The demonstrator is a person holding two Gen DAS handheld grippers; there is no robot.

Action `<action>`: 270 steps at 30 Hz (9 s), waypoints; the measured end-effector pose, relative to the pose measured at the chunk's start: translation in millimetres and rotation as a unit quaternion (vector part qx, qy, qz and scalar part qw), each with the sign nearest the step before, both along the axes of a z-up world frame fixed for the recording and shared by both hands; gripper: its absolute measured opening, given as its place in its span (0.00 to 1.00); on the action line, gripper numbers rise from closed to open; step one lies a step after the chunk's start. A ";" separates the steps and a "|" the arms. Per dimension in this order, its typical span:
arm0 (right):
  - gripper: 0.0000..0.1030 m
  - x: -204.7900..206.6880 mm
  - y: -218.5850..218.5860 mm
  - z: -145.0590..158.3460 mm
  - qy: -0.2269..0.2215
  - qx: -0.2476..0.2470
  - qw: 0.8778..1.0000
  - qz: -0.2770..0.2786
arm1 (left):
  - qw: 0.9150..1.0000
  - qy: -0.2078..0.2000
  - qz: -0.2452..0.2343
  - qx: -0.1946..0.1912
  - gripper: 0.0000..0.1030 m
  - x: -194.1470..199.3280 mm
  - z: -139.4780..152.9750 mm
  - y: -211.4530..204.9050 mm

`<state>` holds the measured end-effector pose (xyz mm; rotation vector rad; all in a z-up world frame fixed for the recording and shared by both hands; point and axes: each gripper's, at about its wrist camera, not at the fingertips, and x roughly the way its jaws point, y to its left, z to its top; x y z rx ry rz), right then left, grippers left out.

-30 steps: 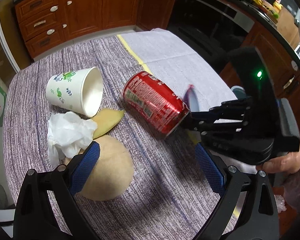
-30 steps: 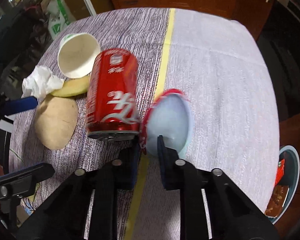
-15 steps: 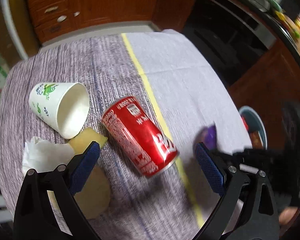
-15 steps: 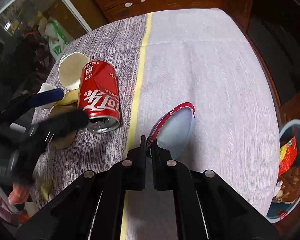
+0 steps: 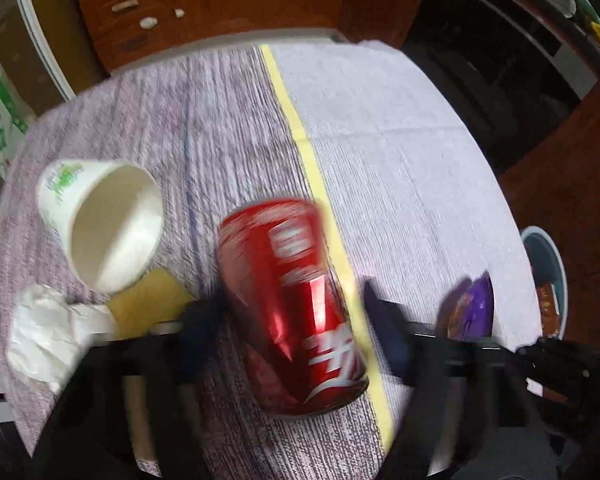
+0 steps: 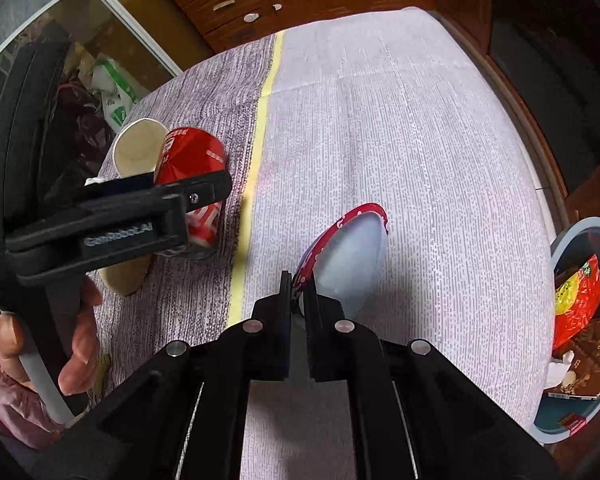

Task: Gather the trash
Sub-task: 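Return to the table and grasp the Coca-Cola can with the left tool while the right tool grasps the lid, then carry can and lid over the teal bucket and open both tools to drop them, then return to the table and grasp the white paper cup with the right tool, then grasp the green melon rind with the left tool while the right tool holds the cup, then carry rind and cup over the teal bucket and open both tools to drop them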

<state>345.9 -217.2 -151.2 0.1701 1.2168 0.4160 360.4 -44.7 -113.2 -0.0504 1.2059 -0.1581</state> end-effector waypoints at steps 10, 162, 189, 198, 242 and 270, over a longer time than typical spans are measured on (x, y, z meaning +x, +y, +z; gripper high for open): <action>0.05 -8.1 -8.6 13.0 -0.012 0.023 0.999 -0.028 | 0.997 -0.038 -0.063 0.017 0.51 -31.7 12.8 -13.4; 0.61 81.5 216.9 35.9 -0.013 0.008 0.999 0.044 | 0.994 -0.030 -0.099 -0.041 0.73 -6.7 -6.2 178.9; 0.03 68.8 146.3 52.5 -0.056 0.005 0.998 0.018 | 0.979 -0.067 -0.189 0.025 0.73 -11.8 23.6 107.1; 0.03 60.8 125.3 48.6 -0.051 0.016 0.999 0.009 | 0.981 -0.006 -0.182 0.060 0.73 18.0 -21.2 98.9; 0.03 -81.4 -99.4 97.7 -0.105 0.033 0.983 -0.145 | 0.967 -0.099 -0.230 -0.048 0.14 -64.8 73.1 -76.7; 0.04 -99.4 -275.5 15.6 -0.010 0.026 0.963 -0.269 | 0.935 -0.026 -0.351 -0.044 0.14 -57.6 -7.1 -295.9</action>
